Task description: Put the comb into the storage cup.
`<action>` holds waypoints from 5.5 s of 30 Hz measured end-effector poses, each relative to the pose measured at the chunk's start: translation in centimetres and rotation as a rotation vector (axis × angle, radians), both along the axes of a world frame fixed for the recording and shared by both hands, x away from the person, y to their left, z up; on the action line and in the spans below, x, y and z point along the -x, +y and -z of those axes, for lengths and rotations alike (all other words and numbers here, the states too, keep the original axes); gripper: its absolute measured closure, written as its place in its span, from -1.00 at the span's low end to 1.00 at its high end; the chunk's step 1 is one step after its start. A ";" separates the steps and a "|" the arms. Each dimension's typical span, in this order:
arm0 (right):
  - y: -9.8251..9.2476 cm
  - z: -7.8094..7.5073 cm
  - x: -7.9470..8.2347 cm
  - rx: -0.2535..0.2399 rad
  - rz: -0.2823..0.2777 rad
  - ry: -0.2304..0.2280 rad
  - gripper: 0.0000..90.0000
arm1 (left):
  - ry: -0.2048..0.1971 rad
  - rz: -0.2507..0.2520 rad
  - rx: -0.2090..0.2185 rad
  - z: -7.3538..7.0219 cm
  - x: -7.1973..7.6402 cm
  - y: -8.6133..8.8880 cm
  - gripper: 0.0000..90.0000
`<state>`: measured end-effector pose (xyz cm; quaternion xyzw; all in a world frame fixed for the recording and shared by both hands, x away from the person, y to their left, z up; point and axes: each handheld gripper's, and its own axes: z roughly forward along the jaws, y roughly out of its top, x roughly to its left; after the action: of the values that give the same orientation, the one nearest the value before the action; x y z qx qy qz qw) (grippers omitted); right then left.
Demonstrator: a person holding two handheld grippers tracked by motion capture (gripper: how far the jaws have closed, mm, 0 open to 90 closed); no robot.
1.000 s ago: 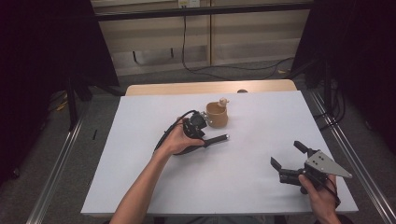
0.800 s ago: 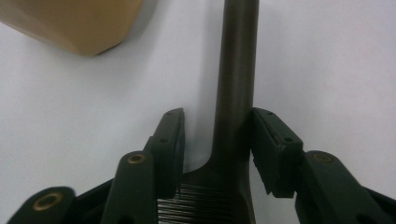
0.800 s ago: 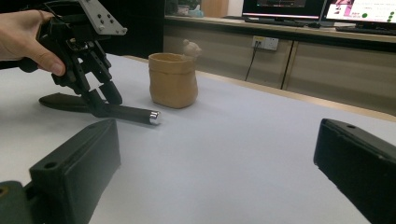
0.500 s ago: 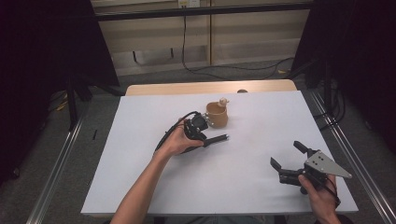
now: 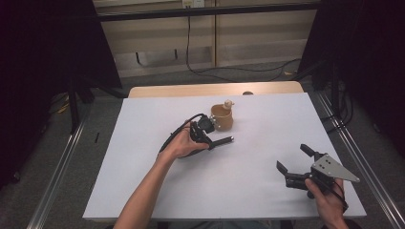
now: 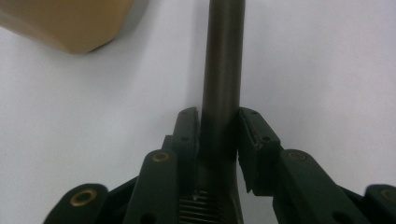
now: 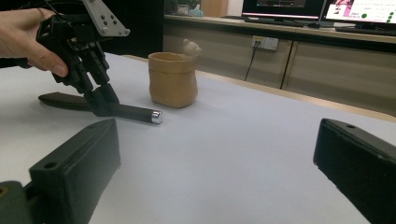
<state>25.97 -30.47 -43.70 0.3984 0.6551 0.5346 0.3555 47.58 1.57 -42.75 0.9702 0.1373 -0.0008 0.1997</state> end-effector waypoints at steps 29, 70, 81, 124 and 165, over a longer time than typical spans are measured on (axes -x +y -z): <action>-0.1 0.0 0.0 0.002 -0.003 0.000 -1.00 | 0.053 -0.039 0.057 -0.2 -0.3 0.9 0.62; -0.3 0.0 -0.1 -0.008 0.006 0.003 -1.00 | -0.045 0.051 0.271 -7.0 5.2 4.7 0.62; 0.1 -0.4 -0.4 -0.025 -0.010 -0.011 -1.00 | -0.037 0.130 0.225 -7.4 7.4 4.4 0.62; 8.8 -3.9 -4.2 0.224 -0.559 0.397 -0.90 | -0.013 0.208 0.119 -7.2 8.8 4.3 0.62; 16.0 -6.2 -8.6 0.691 -0.771 0.417 0.04 | 0.043 0.226 0.095 -6.0 8.8 3.6 0.62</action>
<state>34.56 -14.51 -37.54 0.0875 0.9470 0.2898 0.1071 38.75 5.14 -36.74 0.9686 0.0310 -0.0504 0.2414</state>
